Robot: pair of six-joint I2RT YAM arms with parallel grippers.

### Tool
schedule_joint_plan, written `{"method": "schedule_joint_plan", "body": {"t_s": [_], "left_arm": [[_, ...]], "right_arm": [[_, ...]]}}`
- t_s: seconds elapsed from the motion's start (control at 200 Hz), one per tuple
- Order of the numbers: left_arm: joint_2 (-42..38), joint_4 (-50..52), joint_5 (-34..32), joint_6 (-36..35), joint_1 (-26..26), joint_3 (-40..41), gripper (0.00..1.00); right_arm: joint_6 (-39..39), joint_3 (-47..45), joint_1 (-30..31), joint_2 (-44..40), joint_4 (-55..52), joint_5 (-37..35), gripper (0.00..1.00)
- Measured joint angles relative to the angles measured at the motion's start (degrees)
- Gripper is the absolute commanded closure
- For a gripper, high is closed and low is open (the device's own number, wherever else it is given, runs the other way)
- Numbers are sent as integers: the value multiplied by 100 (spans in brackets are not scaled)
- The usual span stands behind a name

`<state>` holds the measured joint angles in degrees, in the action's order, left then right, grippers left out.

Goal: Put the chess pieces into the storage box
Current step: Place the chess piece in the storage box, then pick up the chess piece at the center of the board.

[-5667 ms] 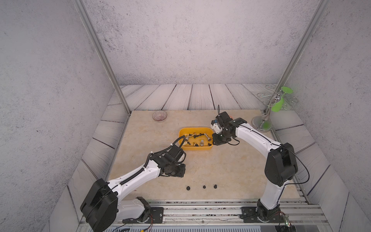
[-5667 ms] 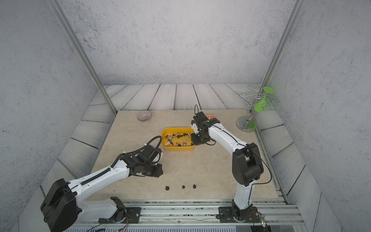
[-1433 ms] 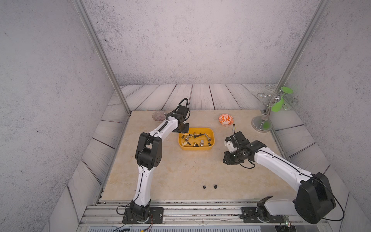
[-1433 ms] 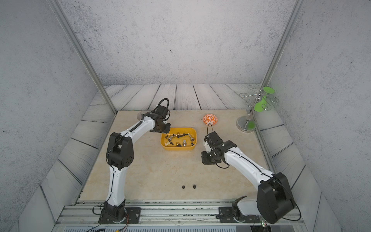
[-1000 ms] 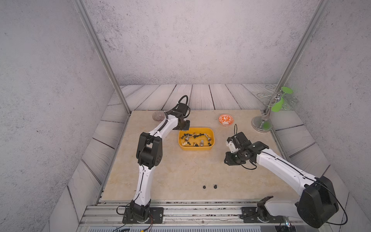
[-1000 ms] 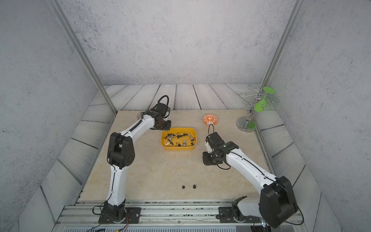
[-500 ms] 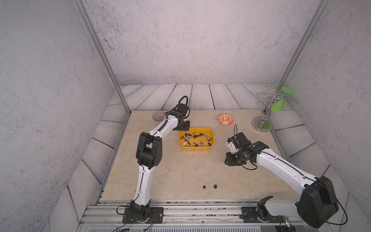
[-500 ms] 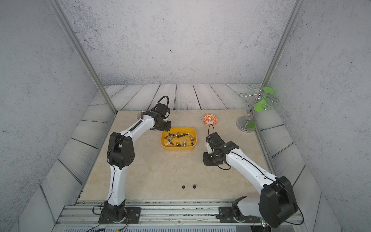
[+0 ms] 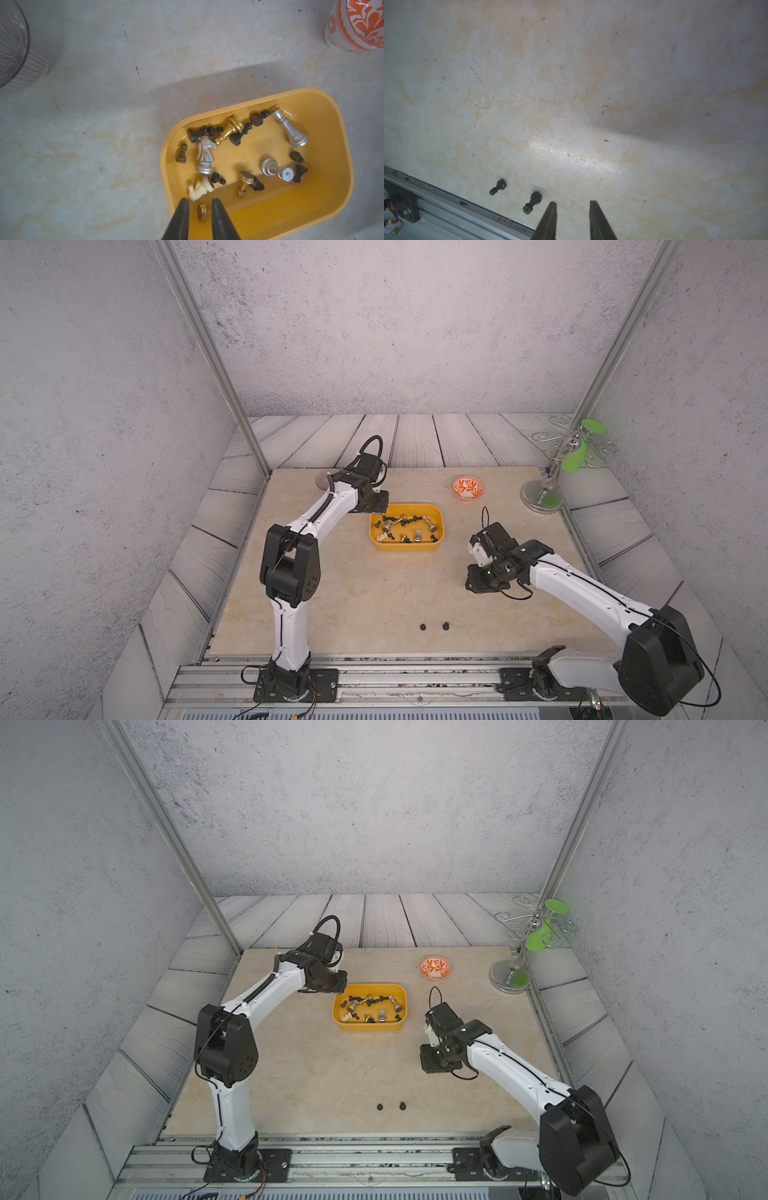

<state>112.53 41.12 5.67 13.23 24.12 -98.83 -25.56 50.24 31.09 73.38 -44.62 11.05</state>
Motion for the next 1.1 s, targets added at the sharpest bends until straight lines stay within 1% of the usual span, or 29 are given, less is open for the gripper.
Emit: {"method": "schedule_joint_plan", "body": {"t_s": [0.24,0.435,0.556,0.646,0.861,1.101], "left_arm": [[-553,-155,79,79,0,811,76],[-977,-245,168,168,0,1261,76],[-1217,-330,227,236,0,1456,76],[-1368,-402,275,299,0,1613,76],[-1773,-603,481,516,0,2286,76],[-2114,-726,647,656,0,2677,76]], "right_arm": [[-243,-48,719,57,140,-50,71],[-466,17,1427,503,238,-166,71],[-599,79,1744,717,304,-223,71],[-680,81,1862,772,348,-256,71],[-791,81,2022,883,380,-313,71],[-887,81,2275,1187,374,-413,71]]}}
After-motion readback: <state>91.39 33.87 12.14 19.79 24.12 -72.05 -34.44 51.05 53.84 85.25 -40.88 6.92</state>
